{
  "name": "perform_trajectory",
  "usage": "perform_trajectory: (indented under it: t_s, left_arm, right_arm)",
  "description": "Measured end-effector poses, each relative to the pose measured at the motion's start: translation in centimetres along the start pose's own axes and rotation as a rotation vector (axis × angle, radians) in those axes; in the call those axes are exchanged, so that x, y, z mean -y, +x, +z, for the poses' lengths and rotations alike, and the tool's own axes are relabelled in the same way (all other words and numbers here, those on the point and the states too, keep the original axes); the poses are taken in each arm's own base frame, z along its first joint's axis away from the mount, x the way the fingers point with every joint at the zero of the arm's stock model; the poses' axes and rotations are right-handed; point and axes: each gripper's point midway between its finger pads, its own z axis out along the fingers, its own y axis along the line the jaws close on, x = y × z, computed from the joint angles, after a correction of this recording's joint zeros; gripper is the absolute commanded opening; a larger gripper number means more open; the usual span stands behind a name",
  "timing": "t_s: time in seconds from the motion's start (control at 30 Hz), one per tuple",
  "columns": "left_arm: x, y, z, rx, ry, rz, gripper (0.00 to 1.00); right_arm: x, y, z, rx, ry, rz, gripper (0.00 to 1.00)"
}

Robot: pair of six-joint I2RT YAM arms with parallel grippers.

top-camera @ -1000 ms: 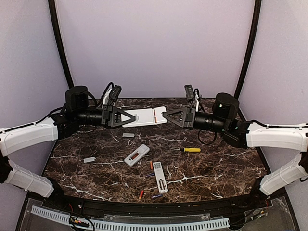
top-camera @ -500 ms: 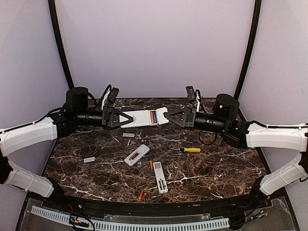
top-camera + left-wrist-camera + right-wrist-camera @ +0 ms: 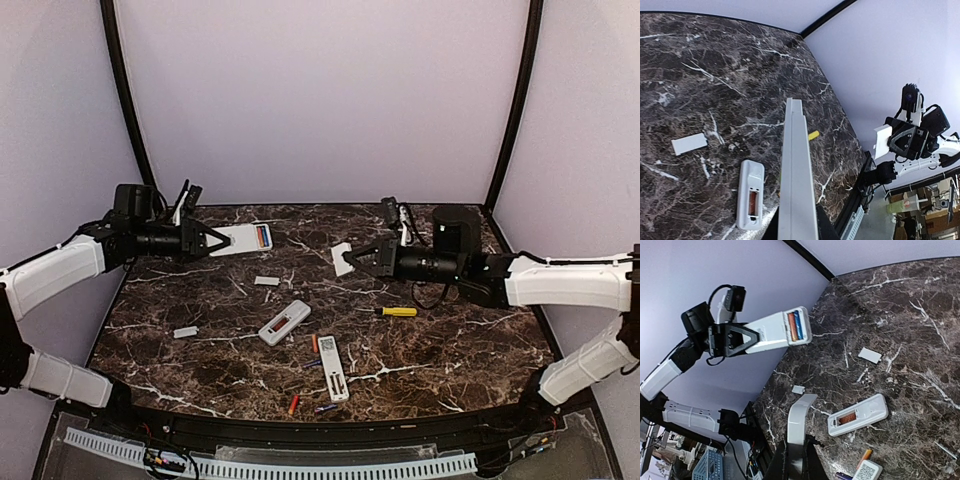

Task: Unload the batteries from the remote control
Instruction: Remove the battery cover from the remote control, then place the battery cover at the center of the board.

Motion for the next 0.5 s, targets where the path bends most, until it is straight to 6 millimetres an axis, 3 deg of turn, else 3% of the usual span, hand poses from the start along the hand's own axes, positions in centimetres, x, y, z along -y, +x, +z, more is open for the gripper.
perform_trajectory:
  t_s: [0.2, 0.37, 0.5]
  left_arm:
    - [-3.7, -2.4, -3.0, 0.090, -0.087, 0.013, 0.00]
    - [-4.2, -2.4, -3.3, 0.090, -0.102, 0.038, 0.00]
    - [-4.2, -2.1, -3.4, 0.081, -0.106, 0.045, 0.00]
  right_arm:
    - [6.4, 4.2, 2.3, -0.118, 0.171, 0.075, 0.00]
    - [11.3, 7.8, 3.5, -0.234, 0.317, 0.134, 0.00]
    - [13.4, 9.0, 4.7, -0.284, 0.366, 0.160, 0.00]
